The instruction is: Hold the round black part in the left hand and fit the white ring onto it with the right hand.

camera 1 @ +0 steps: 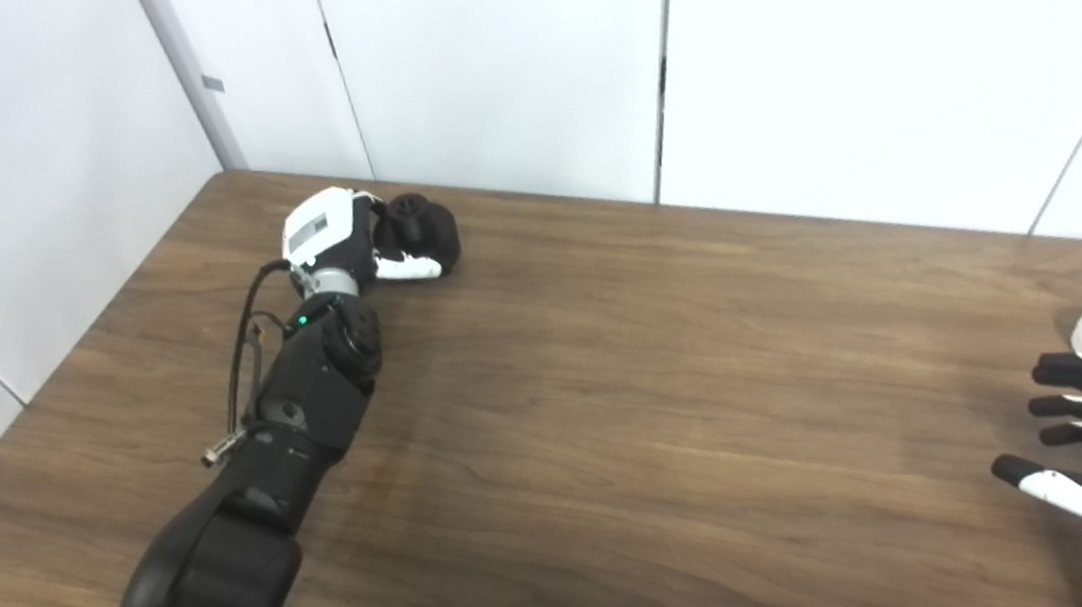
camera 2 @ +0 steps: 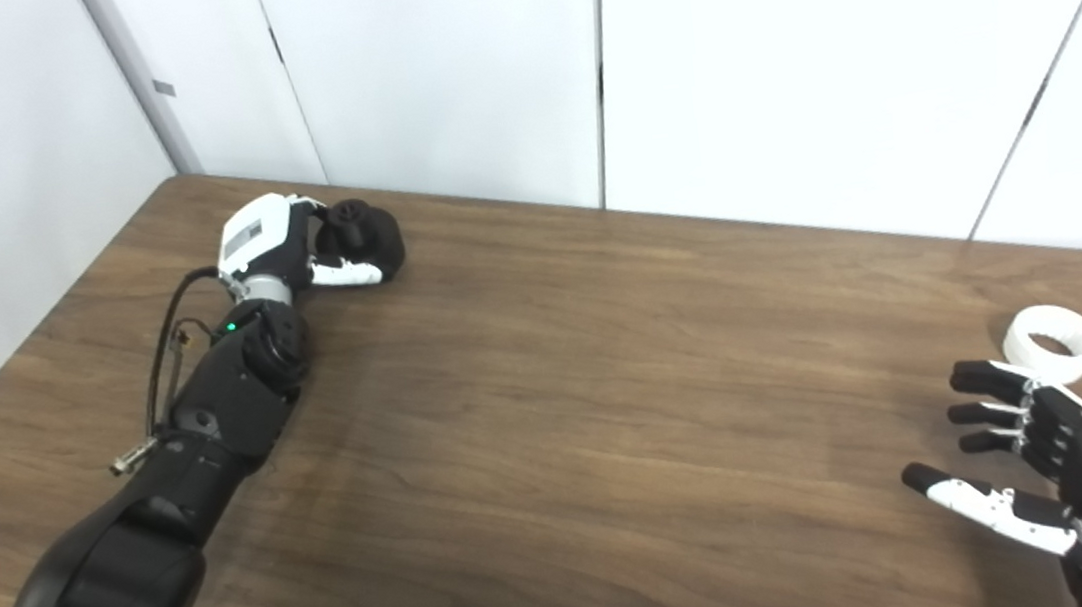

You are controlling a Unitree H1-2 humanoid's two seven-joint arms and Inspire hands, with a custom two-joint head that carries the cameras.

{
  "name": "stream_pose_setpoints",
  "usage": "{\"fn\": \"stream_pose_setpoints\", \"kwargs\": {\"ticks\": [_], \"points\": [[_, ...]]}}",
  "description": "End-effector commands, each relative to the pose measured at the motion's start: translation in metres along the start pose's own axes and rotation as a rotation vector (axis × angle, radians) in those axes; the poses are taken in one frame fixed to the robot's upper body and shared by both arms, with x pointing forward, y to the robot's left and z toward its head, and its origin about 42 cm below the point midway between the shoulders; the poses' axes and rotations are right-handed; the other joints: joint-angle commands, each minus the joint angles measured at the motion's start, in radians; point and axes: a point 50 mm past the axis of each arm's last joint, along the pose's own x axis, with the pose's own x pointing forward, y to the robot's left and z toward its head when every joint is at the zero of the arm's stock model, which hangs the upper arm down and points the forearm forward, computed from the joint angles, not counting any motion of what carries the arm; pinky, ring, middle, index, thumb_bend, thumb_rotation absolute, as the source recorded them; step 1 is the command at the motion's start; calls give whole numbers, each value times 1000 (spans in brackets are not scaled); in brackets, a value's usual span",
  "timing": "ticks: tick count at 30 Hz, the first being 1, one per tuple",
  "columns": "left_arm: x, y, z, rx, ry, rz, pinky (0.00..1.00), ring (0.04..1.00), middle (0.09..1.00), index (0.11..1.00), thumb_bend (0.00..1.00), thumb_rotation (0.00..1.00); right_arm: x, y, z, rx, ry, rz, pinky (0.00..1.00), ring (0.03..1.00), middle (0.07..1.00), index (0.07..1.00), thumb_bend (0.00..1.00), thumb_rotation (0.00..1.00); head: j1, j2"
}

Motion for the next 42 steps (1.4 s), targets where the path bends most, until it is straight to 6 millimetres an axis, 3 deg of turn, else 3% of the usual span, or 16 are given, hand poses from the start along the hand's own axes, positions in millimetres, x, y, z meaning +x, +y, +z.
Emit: {"fn": "stream_pose_setpoints", "kwargs": {"ticks": [1, 6, 7, 8, 10, 12, 24, 31, 38, 42], "points": [[15, 27, 23, -38, -78, 105, 844, 939, 888, 660, 998, 313, 4, -8, 14, -14, -64, -25, 555, 648, 722, 692, 661, 14, -1, 5], [15, 20, 21, -83, -106, 136, 787, 896, 839, 536, 910, 194, 3, -9, 14, -24, -63, -29, 546, 639, 718, 688, 661, 11, -1, 5], [15, 20, 20, -93, -105, 140, 805, 899, 836, 511, 722, 135, 3, -10, 13, -22, -61, -30, 547, 639, 719, 688, 660, 12, -1, 5], [14, 20, 20, -101, -104, 142, 818, 897, 832, 497, 626, 102, 3, -10, 14, -17, -57, -31, 548, 640, 719, 687, 660, 13, 2, 9], [14, 19, 19, -115, -100, 144, 854, 898, 827, 484, 546, 74, 3, -10, 14, -16, -54, -30, 549, 641, 719, 686, 660, 10, 3, 9], [13, 19, 19, -122, -94, 144, 905, 908, 825, 480, 530, 67, 4, -11, 13, -23, -57, -26, 546, 638, 715, 685, 659, 16, 4, 10], [0, 14, 16, -115, -226, 44, 843, 921, 842, 483, 525, 66, 6, -11, 12, -28, -61, -20, 547, 641, 717, 686, 660, 26, 3, 14], [-16, 0, 17, -107, -352, -71, 905, 944, 850, 486, 523, 70, 7, -9, 12, -31, -59, -24, 537, 632, 707, 681, 675, 59, 3, 19], [-39, -19, 29, -43, -539, -245, 887, 936, 842, 485, 523, 73, 8, -8, 13, -34, -63, -22, 547, 639, 704, 681, 664, 74, -1, 21], [-61, -35, 47, -33, -654, -350, 918, 953, 872, 486, 522, 75, 8, -8, 15, -40, -76, -21, 542, 630, 702, 683, 658, 67, -5, 23]]}}
